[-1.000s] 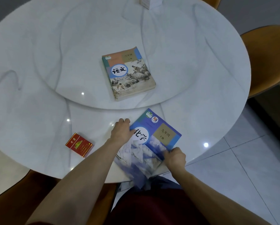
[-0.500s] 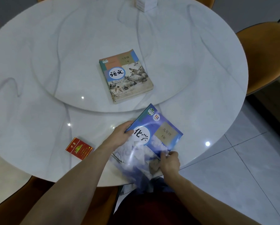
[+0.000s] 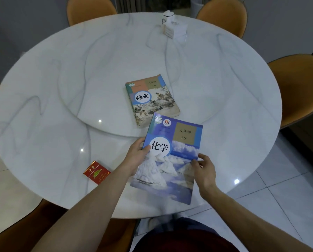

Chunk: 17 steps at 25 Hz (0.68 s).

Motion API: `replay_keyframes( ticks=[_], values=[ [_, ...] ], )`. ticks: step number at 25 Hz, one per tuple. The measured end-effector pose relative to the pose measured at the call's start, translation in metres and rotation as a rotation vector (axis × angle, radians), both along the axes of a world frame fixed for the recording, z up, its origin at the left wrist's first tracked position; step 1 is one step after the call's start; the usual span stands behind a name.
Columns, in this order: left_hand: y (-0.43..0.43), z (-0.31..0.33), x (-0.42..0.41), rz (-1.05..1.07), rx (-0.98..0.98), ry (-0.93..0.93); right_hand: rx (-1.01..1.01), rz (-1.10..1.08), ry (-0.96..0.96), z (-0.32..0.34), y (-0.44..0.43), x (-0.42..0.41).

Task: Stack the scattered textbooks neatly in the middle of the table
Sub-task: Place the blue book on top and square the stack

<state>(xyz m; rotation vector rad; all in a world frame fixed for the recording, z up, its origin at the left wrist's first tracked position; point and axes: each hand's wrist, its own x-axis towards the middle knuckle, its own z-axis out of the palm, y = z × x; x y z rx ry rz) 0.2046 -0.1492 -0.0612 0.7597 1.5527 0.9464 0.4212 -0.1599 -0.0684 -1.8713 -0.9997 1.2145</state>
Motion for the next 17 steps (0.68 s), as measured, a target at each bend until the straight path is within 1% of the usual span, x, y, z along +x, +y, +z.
replay_keyframes(
  ticks=[3,8,15,17],
  values=[
    [0.008,0.007,0.001,0.084,0.010,-0.015,0.023,0.041,0.022,0.013,0.025,0.001],
    [0.037,0.023,-0.002,0.222,0.044,-0.020,0.106,0.132,-0.009,0.036,0.081,-0.009],
    [0.091,0.041,-0.009,0.390,0.053,0.032,0.166,0.262,-0.008,0.054,0.164,-0.024],
    [0.110,0.043,-0.009,0.444,0.054,0.072,0.187,0.310,-0.010,0.057,0.193,-0.030]
  ],
)
